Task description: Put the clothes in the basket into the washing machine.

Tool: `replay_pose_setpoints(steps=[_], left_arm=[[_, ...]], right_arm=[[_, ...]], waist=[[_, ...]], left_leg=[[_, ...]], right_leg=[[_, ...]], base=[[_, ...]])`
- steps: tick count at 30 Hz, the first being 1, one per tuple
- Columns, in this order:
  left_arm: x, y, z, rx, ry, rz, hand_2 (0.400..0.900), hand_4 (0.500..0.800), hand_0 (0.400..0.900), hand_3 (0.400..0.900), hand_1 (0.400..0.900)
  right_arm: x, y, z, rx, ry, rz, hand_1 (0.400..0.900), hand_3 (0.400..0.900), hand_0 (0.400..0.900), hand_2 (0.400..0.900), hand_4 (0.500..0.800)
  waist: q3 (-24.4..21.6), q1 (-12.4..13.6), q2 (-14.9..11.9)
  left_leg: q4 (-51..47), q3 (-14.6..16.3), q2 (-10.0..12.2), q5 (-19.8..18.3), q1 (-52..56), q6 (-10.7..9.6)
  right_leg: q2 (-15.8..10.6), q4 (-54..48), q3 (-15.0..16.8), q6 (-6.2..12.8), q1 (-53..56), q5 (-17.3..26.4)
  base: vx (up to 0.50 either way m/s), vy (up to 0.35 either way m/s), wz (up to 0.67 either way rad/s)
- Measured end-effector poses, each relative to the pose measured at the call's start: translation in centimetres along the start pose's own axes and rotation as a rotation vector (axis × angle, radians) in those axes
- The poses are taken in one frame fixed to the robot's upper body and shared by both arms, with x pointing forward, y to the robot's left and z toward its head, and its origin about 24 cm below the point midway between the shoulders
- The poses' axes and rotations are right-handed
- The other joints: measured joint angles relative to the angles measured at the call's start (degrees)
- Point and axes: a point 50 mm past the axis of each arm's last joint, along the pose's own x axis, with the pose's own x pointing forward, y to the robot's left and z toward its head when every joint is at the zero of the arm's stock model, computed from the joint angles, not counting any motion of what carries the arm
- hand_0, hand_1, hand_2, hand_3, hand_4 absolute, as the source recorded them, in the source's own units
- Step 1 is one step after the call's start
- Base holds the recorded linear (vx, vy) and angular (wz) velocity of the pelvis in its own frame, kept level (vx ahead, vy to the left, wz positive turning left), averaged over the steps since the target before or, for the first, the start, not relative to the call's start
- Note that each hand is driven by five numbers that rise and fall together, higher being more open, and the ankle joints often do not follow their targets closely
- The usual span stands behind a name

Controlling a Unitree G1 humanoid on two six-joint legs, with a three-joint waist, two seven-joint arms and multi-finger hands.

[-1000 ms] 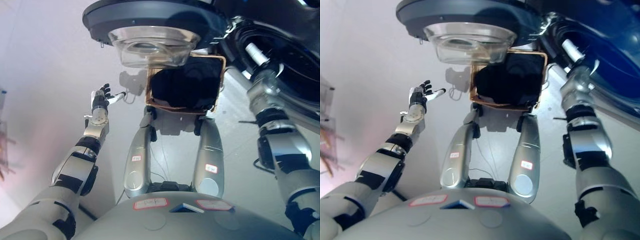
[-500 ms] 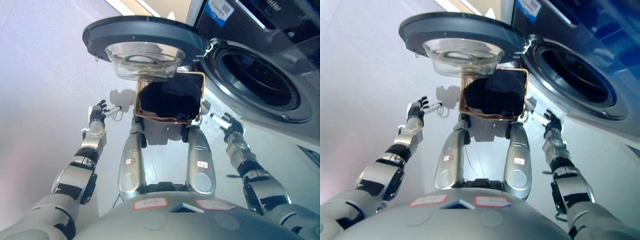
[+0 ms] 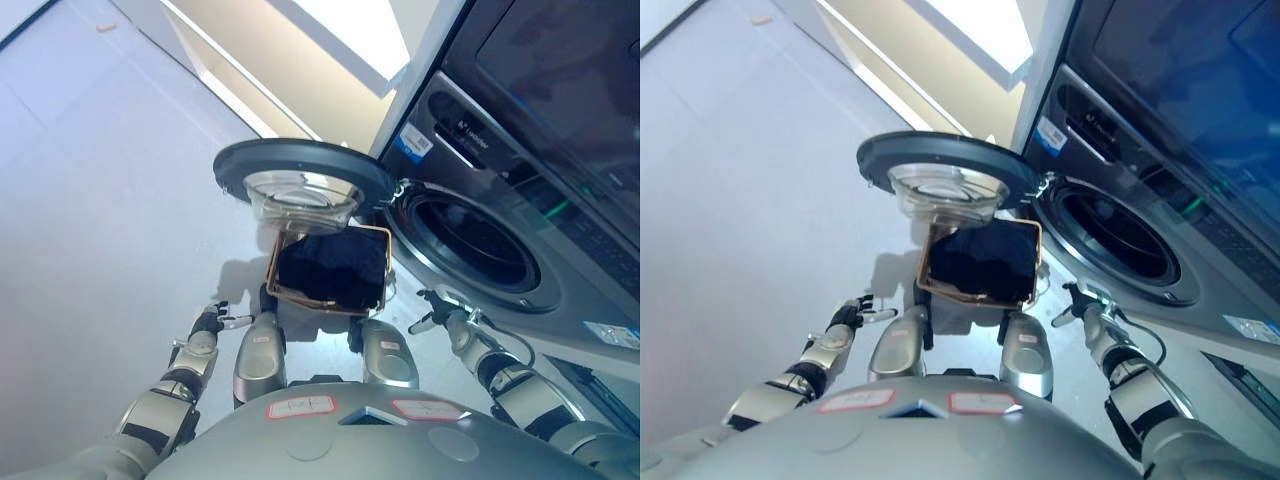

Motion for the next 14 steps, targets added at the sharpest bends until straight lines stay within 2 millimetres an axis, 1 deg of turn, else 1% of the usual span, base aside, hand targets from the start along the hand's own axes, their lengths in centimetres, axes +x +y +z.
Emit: replay_pose_setpoints(steps=[1,3,5,6,9,10,14], left_arm=[[-0.1,-0.3,-0.3,0.006,0.011,-0.013,0.900,0.800,0.900,0.900,0.900],[-0.2,-0.8,-0.8,0.018,0.022,-0.030,0.900,0.800,0.900,0.900,0.900],[-0.3,-1.0,-1.0,0.033,0.026,-0.041,0.900,0.800,0.900,0.900,0.900],[-0.2,-1.0,-0.9,0.033,0.028,-0.042,0.900,0.800,0.900,0.900,0.900],[-0.3,-1.1,-1.0,0.035,0.038,-0.050,0.900,0.800,0.900,0.900,0.900],[-0.3,-1.1,-1.0,0.035,0.039,-0.051,0.900,0.800,0.900,0.900,0.900],[-0.4,-1.3,-1.5,0.051,0.050,-0.063,0.900,0.800,0.900,0.900,0.900]], right_arm=[[-0.1,0.6,-0.2,0.017,0.020,0.020,0.900,0.900,0.900,0.900,0.800],[-0.6,2.2,-1.4,0.036,0.067,0.071,0.900,0.900,0.900,0.900,0.800],[-0.8,2.8,-2.0,0.076,0.096,0.086,0.900,0.900,0.900,0.900,0.800],[-1.0,3.3,-2.7,0.099,0.128,0.100,0.900,0.900,0.900,0.900,0.800],[-1.4,3.9,-3.9,0.150,0.191,0.117,0.900,0.900,0.900,0.900,0.800],[-1.4,4.1,-4.1,0.157,0.200,0.121,0.900,0.900,0.900,0.900,0.800],[-1.5,4.2,-4.3,0.177,0.219,0.138,0.900,0.900,0.900,0.900,0.800]], waist=[[-0.79,-0.11,0.25],[-3.56,-0.24,0.66],[-4.54,-0.37,1.29],[-4.98,-0.70,1.61],[-6.13,-0.72,2.12],[-6.49,-0.93,2.52],[-6.52,-1.40,2.62]], left_leg=[[-1.10,0.16,-0.02,-0.04,1.93,0.00],[-2.49,0.74,-0.18,-0.24,3.88,0.17],[-3.30,1.08,-0.46,-0.24,5.56,0.19],[-3.64,1.28,-0.54,-0.37,6.44,0.37],[-4.83,1.80,-0.80,-0.67,9.11,0.38],[-5.08,1.85,-0.77,-0.72,9.49,0.39],[-5.30,2.41,-0.79,-0.85,10.65,0.20]], right_leg=[[0.09,-1.60,-0.34,0.19,2.08,0.30],[0.09,-3.96,-0.41,0.67,4.31,0.69],[0.18,-6.22,-0.43,0.89,6.71,1.61],[0.18,-7.46,-0.38,1.03,8.08,2.01],[0.24,-10.69,-0.37,1.44,11.41,3.03],[0.27,-11.45,-0.38,1.48,11.99,3.25],[0.65,-14.04,0.36,1.38,13.81,4.79]], base=[[0.09,-0.004,-0.02],[0.08,-0.001,-0.02],[0.11,-0.003,-0.02],[0.14,-0.012,-0.02],[0.08,-0.011,-0.05],[0.11,-0.008,-0.12],[0.04,-0.003,-0.07]])
